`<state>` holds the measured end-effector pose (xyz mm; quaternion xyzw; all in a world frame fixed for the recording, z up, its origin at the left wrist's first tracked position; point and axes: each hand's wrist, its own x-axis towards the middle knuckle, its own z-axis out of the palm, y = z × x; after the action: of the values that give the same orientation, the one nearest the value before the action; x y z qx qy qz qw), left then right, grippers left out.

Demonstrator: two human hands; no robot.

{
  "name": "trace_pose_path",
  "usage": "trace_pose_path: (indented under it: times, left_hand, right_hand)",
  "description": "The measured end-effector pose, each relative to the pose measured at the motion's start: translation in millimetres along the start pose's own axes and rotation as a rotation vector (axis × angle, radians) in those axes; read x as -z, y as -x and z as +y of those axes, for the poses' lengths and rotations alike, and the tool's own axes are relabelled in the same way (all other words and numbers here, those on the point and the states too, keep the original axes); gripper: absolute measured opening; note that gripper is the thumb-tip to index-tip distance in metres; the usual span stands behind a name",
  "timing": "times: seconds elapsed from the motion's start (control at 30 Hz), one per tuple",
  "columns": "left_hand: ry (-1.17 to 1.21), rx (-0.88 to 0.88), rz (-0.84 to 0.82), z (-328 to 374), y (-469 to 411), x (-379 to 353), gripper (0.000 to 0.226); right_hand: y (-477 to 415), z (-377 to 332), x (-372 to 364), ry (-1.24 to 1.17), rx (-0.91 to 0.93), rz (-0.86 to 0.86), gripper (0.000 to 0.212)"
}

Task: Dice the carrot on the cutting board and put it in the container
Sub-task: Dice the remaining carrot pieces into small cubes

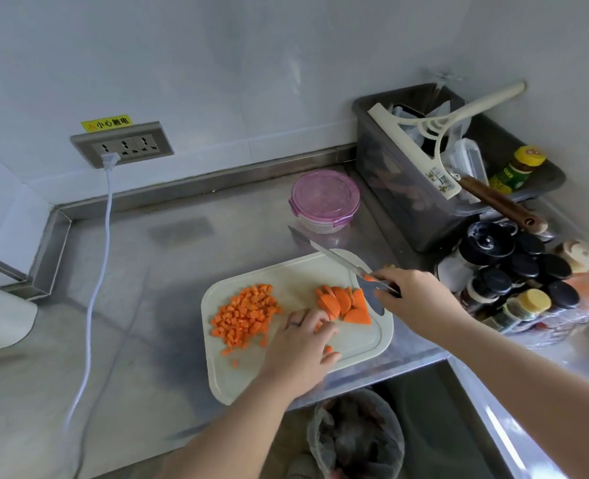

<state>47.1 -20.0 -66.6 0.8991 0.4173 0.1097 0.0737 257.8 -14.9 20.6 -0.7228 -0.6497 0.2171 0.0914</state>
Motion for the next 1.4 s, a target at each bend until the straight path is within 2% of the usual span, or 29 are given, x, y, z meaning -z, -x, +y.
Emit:
trace_pose_path:
  times: [0.27,0.33,0.43,0.47,0.57,0.6,0.73,0.9,1.1,1.4]
  left_hand:
    - [-0.094,-0.06,0.126,-12.9,-8.6,-23.1,0.016]
    - [-0.164,-0.071,0.145,-28.9,-3.0,-22.4,0.002]
    - [-0.234,-0.031,0.162,-53.3,5.4,-18.5,0.024]
    - [-0.246,-0.021,0.176,-58.7,7.1,-16.1,0.024]
    - [-0.205,-0.036,0.234,-56.9,6.7,-3.9,0.004]
    - [-0.164,-0.035,0.247,-50.4,1.1,1.3,0.012]
    - [-0.055,0.004,0.135,-23.0,-37.1,15.0,0.033]
    - [0.0,0.035,-0.096,-15.7,-56.5,18.3,0.023]
    - [0.105,-0.052,-0.087,-26.0,-41.0,17.8,0.007]
    - [0.182,0.024,-0.195,-42.0,-27.7,16.3,0.032]
  right_hand:
    - [8.1,1.6,-4.9,-0.084,-0.016,0.024,0.029]
    - [9.2,1.7,-6.1,-0.097,-0.026,0.016,0.029]
    - [7.5,2.6,-7.5,-0.107,-0.037,0.009,0.031]
    - [6.7,2.7,-7.6,-0.112,-0.035,0.007,0.031]
    - [5.3,2.3,-5.7,-0.137,-0.025,0.015,0.031]
    - [5.2,2.6,-5.0,-0.14,-0.027,0.017,0.03]
    - [3.9,3.7,-2.7,-0.107,-0.056,0.03,0.025]
    - [7.8,5.7,3.6,-0.118,-0.079,0.01,0.034]
    - [9.8,11.3,2.0,-0.11,-0.105,0.0,0.035]
    - [12.6,16.9,-3.3,-0.122,-0.099,-0.011,0.029]
